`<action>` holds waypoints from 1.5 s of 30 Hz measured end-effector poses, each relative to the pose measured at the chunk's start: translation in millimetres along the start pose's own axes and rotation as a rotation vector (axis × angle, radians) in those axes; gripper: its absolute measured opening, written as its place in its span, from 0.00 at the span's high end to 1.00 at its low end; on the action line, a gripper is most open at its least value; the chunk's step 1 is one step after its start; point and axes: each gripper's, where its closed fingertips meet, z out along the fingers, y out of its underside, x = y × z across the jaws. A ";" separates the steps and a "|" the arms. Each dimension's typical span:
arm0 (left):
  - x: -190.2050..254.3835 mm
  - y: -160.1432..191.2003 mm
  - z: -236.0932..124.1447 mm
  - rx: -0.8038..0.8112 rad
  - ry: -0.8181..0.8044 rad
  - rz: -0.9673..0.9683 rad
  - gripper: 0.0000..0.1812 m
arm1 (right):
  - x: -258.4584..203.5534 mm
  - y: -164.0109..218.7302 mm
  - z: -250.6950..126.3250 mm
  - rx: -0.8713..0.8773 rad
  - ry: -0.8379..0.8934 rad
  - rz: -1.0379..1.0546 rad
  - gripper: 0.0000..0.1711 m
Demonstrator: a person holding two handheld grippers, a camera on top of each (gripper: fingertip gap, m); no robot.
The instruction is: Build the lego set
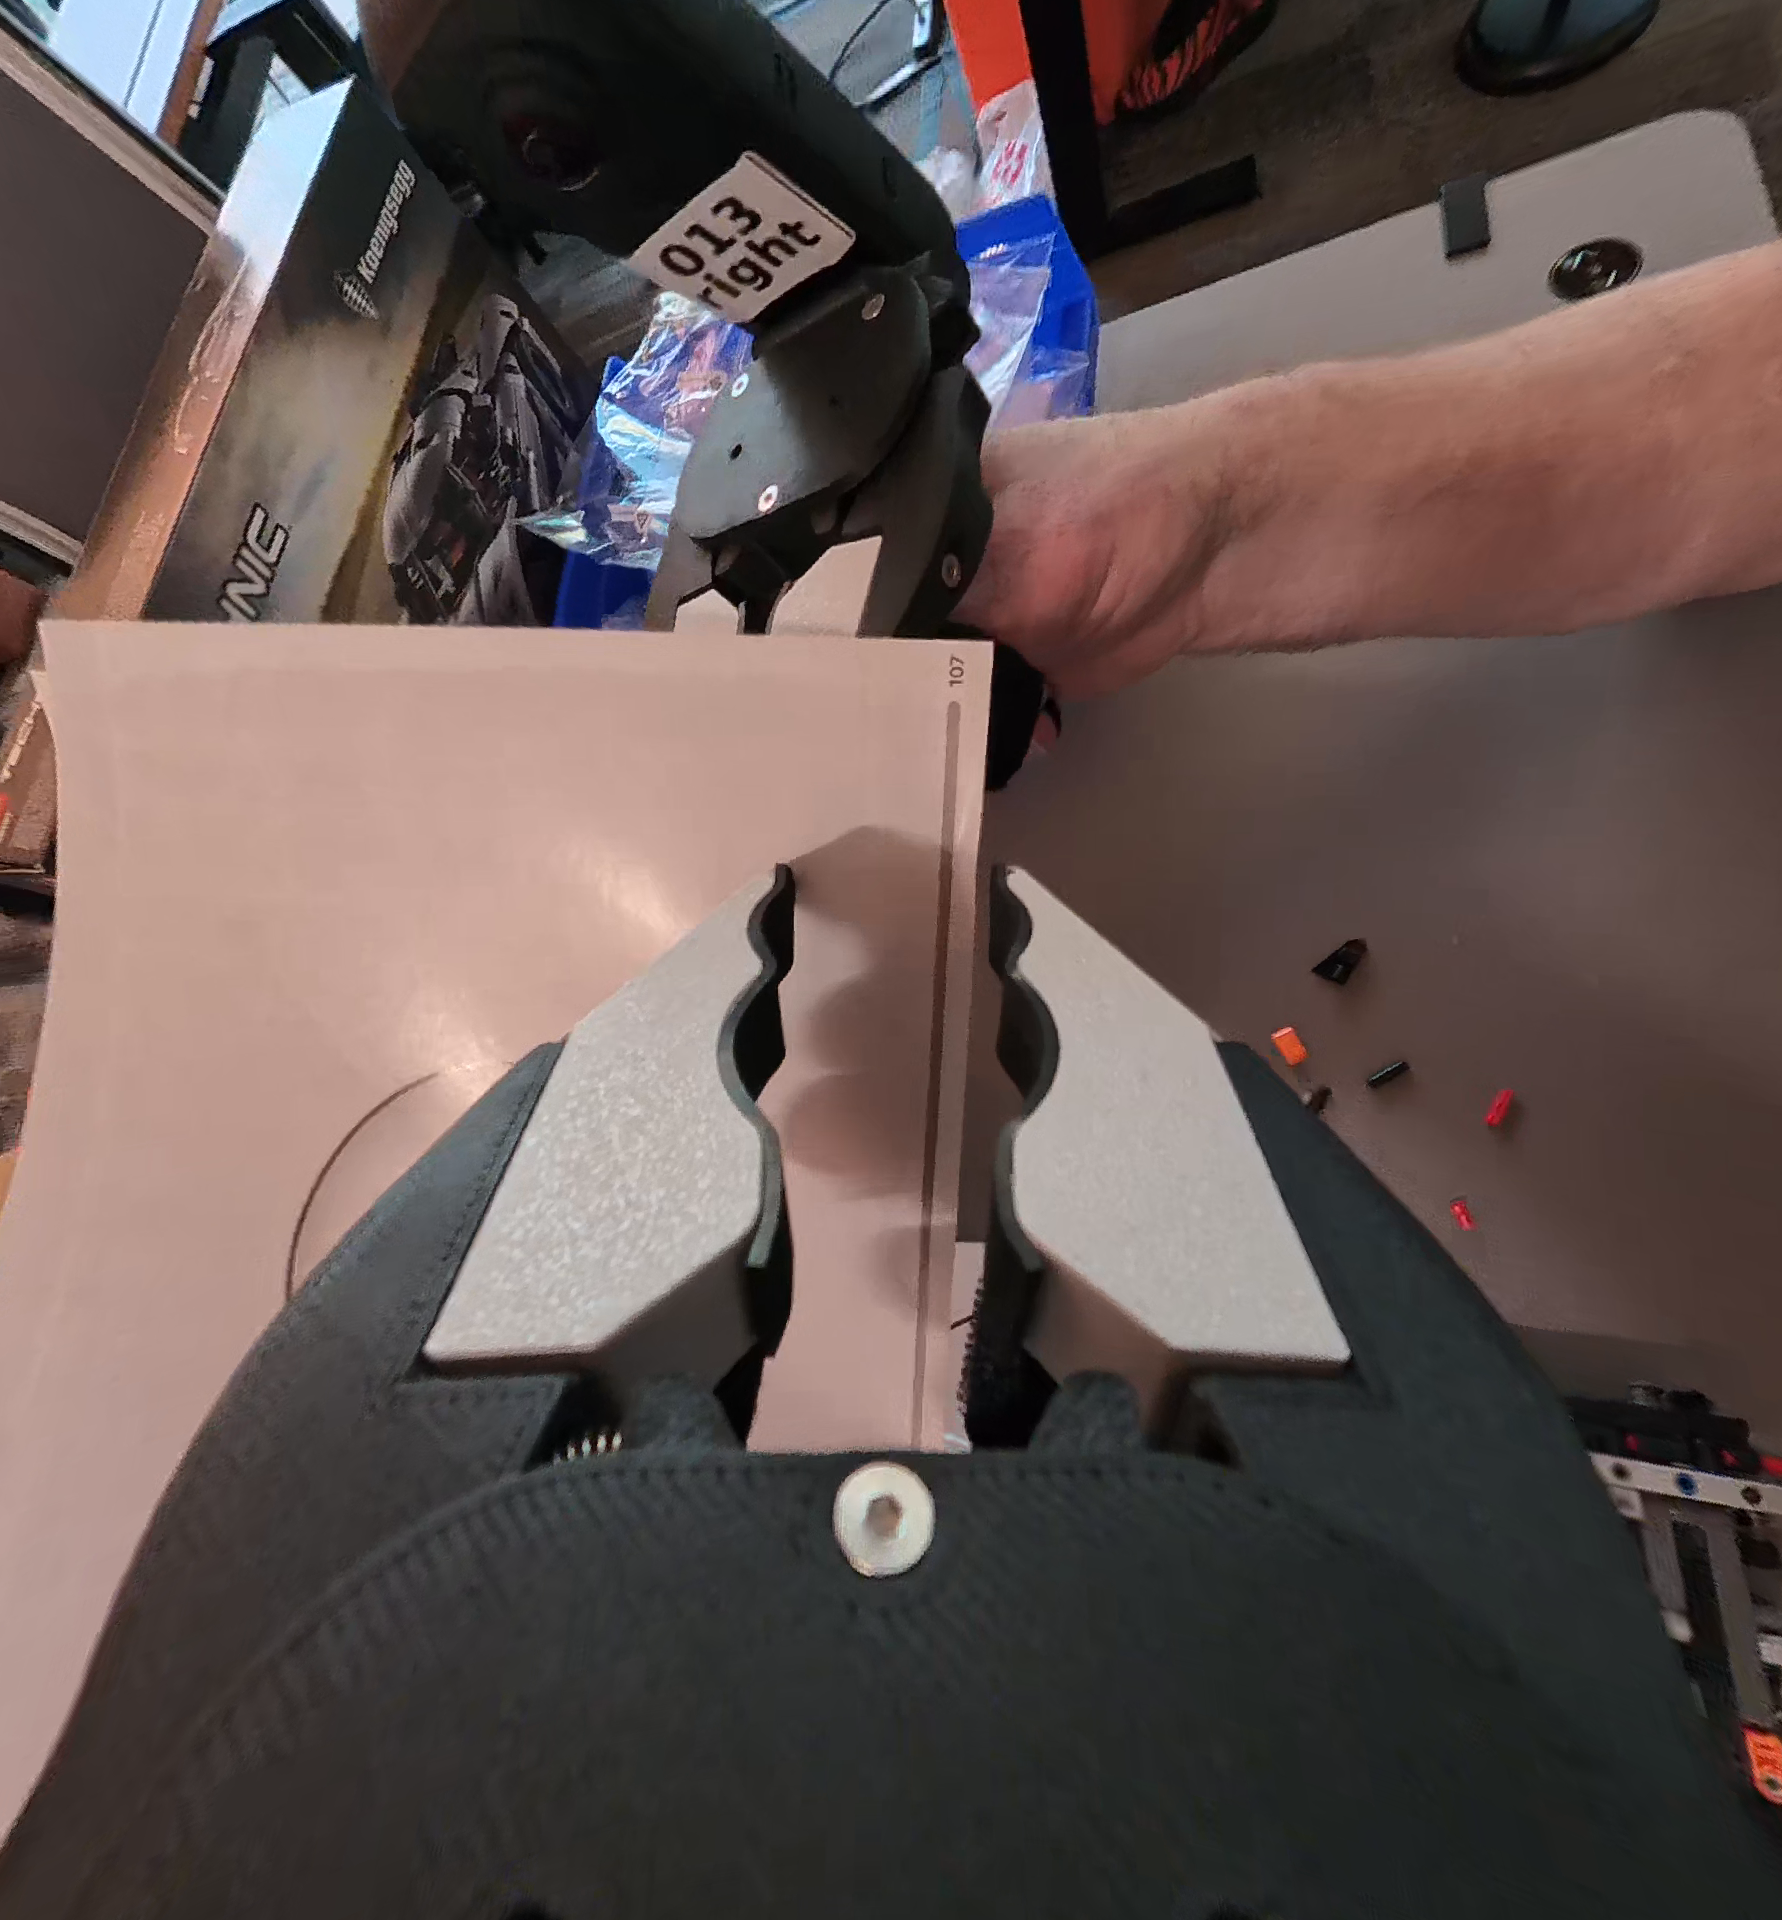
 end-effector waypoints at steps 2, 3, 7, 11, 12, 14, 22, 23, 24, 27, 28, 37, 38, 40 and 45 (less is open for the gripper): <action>-0.9 1.0 1.0 -0.022 -0.006 0.010 0.81 | 1.1 0.6 0.0 0.000 0.002 0.003 1.00; -1.4 1.2 1.3 -0.029 -0.005 0.007 0.81 | 1.6 0.8 0.0 0.000 0.002 0.005 1.00; -3.0 0.4 1.1 -0.032 0.006 -0.009 0.83 | 1.7 0.5 -0.2 0.001 0.003 0.005 1.00; -3.5 -0.4 0.7 -0.008 0.018 -0.042 0.83 | 1.6 0.3 -0.2 0.002 0.003 0.005 1.00; -3.7 -0.5 0.6 0.000 0.020 -0.053 0.83 | 1.6 0.4 -0.1 0.002 0.003 0.005 1.00; -3.6 -1.2 0.2 0.021 0.027 -0.080 0.84 | 1.2 0.2 0.0 0.004 -0.001 0.008 1.00; -12.7 -3.8 -2.7 0.118 0.019 -0.184 0.94 | -3.0 -1.6 1.1 0.016 -0.022 0.010 1.00; -16.8 -3.5 -2.7 0.128 -0.013 -0.188 1.00 | -3.7 -1.8 1.3 0.015 -0.023 0.008 1.00; -16.9 -3.2 -2.3 0.133 -0.023 -0.183 1.00 | -3.1 -1.5 1.2 0.010 -0.015 0.003 1.00; -14.9 -3.5 -1.1 0.132 -0.047 -0.159 0.99 | -1.6 -1.1 1.2 0.011 -0.012 0.009 1.00; -13.7 -3.3 -0.7 0.126 -0.057 -0.144 0.98 | -0.8 -1.1 1.5 0.013 -0.010 0.016 1.00; 16.6 -6.7 2.6 0.113 -0.056 -0.001 0.83 | -5.5 -8.5 -1.7 0.051 -0.038 0.019 1.00; 17.9 -7.6 3.0 0.108 -0.079 0.028 0.81 | -6.1 -8.1 -1.0 0.050 -0.041 0.019 1.00; 21.0 -6.7 6.0 0.071 -0.118 0.087 0.79 | -7.5 -7.2 0.9 0.047 -0.047 0.020 1.00; 21.7 -7.8 12.5 0.021 -0.241 0.224 0.81 | -10.1 -7.7 2.2 0.048 -0.055 0.021 1.00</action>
